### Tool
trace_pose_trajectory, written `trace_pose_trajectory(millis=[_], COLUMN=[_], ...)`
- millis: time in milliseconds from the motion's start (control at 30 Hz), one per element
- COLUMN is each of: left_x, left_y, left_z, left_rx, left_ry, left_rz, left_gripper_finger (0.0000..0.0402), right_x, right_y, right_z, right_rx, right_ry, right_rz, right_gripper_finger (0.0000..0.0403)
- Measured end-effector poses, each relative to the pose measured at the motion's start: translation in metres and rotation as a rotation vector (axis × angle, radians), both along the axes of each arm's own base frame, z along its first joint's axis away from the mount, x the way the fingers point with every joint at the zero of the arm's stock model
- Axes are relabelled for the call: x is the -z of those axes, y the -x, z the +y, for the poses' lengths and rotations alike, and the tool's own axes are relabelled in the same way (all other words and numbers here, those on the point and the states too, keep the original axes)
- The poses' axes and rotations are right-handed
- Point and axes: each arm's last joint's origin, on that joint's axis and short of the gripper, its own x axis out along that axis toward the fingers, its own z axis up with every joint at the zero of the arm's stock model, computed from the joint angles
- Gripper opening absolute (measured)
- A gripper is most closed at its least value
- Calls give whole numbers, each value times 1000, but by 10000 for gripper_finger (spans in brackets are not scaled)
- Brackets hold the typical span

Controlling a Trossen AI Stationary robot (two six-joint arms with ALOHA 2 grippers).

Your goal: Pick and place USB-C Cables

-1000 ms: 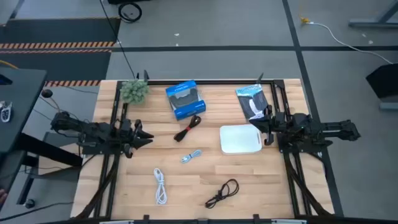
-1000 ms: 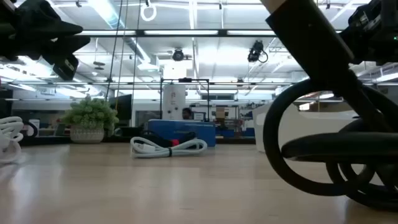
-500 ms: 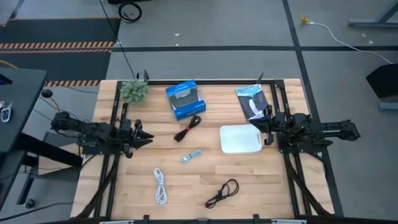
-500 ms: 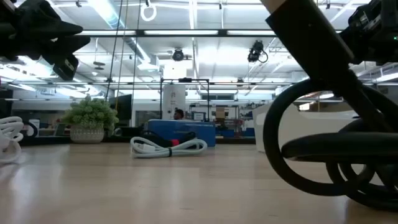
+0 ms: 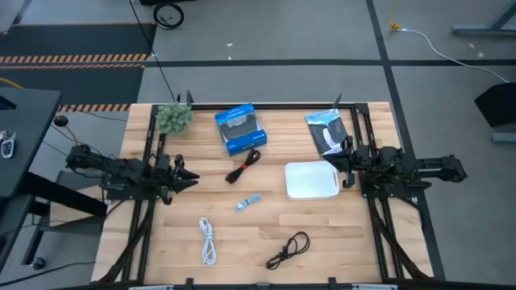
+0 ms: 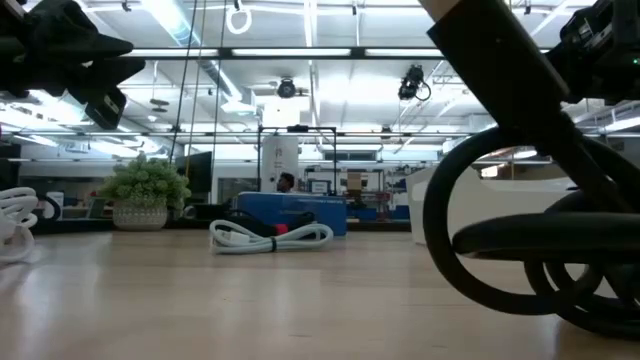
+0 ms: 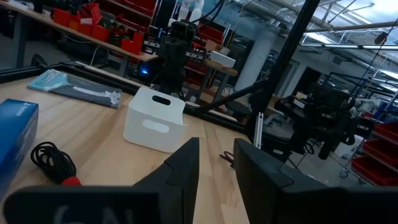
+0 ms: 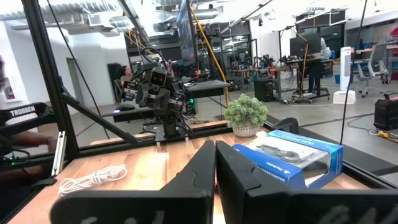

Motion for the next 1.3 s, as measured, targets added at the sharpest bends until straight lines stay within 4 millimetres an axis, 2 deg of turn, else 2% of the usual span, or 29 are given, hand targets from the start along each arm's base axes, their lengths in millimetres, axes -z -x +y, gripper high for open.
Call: trace_pose_trajectory(millis=[1300], left_x=[0], left_y=[0], left_z=[0], left_rx=[0], left_ry=[0], left_rz=[0], left_gripper_finger=[107], right_x=[-2], right_y=[0], right_z=[0], right_rx=[2], right_ry=[5], right_rz=[-24], right_gripper_finger=[18])
